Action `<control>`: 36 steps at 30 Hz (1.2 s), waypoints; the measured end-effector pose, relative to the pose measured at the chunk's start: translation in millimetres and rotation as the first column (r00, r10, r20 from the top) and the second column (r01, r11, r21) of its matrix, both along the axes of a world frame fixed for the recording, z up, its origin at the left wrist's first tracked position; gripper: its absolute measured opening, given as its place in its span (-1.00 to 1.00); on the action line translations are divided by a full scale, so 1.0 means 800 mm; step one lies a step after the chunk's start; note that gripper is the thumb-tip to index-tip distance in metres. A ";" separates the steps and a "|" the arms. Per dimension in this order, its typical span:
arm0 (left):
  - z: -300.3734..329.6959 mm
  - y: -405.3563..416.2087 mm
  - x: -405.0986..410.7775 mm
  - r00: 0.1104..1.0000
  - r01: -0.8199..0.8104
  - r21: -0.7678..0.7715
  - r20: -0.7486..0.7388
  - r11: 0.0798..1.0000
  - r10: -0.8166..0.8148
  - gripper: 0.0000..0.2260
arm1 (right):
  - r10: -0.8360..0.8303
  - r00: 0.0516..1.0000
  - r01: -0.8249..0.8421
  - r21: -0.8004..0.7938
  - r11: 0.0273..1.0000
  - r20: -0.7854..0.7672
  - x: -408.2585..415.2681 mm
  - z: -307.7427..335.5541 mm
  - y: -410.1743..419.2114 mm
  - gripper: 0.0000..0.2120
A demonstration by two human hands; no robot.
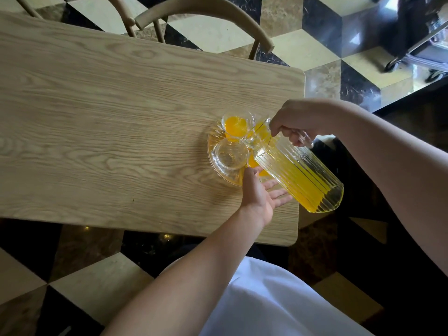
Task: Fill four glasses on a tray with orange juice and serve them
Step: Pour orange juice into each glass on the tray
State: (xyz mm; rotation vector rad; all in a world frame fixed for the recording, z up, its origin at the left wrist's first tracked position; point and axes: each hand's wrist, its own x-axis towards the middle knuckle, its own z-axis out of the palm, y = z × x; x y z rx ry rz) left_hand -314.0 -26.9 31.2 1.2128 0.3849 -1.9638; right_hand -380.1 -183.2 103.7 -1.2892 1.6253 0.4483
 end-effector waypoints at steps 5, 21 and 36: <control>0.001 0.017 -0.002 0.999 -0.007 0.012 -0.035 1.000 0.007 -0.44 | 0.012 1.000 -0.012 0.012 1.000 -0.027 0.002 -0.005 0.017 -0.68; 0.001 0.052 0.013 0.997 -0.007 0.021 -0.073 1.000 0.009 -0.44 | 0.025 0.997 -0.022 0.036 0.999 -0.067 0.026 -0.012 0.046 -0.66; -0.002 0.056 0.021 0.988 0.015 0.009 -0.155 1.000 -0.013 -0.42 | 0.024 0.991 -0.014 0.077 0.997 -0.132 0.038 -0.013 0.044 -0.64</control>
